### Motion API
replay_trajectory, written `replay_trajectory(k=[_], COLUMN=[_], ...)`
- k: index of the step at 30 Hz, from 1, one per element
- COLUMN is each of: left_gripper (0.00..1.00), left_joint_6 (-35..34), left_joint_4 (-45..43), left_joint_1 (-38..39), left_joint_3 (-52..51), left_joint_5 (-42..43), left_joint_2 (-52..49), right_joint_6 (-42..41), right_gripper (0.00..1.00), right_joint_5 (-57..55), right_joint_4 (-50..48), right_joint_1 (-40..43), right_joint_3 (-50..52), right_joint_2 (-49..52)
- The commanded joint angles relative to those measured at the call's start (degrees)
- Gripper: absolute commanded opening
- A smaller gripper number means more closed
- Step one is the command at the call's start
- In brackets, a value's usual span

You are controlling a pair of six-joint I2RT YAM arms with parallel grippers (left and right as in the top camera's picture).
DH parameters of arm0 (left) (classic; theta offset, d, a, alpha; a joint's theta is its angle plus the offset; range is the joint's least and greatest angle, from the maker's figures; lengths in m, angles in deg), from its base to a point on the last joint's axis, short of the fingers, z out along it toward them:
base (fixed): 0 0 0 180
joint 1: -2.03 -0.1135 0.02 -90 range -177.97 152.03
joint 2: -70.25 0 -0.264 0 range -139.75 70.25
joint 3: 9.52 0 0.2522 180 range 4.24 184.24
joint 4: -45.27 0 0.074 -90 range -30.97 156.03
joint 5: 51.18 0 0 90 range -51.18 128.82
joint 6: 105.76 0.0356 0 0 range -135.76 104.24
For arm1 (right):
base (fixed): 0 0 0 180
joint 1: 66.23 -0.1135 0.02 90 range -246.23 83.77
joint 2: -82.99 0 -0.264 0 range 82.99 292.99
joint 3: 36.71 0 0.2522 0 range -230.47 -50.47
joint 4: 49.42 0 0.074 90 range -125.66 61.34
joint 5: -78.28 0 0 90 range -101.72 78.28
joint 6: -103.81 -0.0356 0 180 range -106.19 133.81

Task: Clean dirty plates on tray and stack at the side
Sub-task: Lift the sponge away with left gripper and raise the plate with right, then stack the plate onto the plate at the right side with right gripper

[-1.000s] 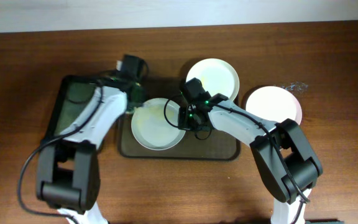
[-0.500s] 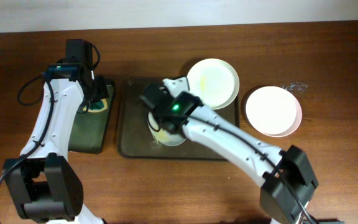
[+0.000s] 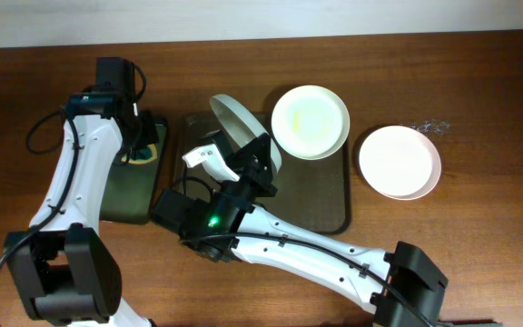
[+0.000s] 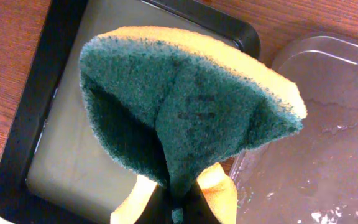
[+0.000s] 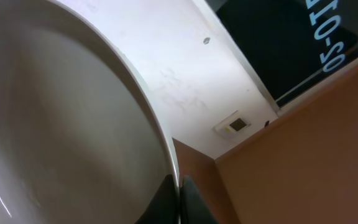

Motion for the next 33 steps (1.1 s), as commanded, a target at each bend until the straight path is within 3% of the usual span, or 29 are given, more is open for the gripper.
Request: replay_trajectory(k=[1,6,10,12,16,21,27,33], left_gripper=[0.00,0.00,0.00,0.00,0.00,0.00,0.00,0.00], left_joint_6=[0.0,0.0,0.1,0.1,0.1,0.0,0.1,0.0], left_joint_4=[-0.2,-0.2,-0.1,-0.2,-0.2,-0.2,-0.2,-0.2], left_joint_1=[0.0,0.0,0.0,0.0,0.0,0.0,0.0,0.1], left_joint_3=[0.7,0.7,0.7,0.7,0.7,0.7,0.7,0.7], left_joint_5=[0.4,0.4,0.4,0.4,0.4,0.4,0.4,0.4], left_joint_2=[0.9,0.9,0.9,0.9,0.9,0.9,0.9,0.9], right_joint_6=[-0.7,0.0,8.9,11.0,11.8,15.4,14.3,11.4], right_gripper=[0.04,0.04,0.04,0.04,0.04,0.04,0.04,0.05], right_joint_5=[13.9,57.6,87.4,96.5,101.5,99.4,94.8,94.8], right_joint_4=[0.0,-0.5,-3.8,-3.6,3.0,8.9,3.7,-11.5], right_joint_1=[2.5,16.4,31.4,39.2,56.8,78.6,89.4,89.8], right_joint_3=[-1.1,-1.1,-1.1,-1.1,-1.1,-0.4,10.5,24.1], right_joint_2=[-1.4,-1.6,-3.6,-4.9,-5.9,-5.9,-5.9,-5.8])
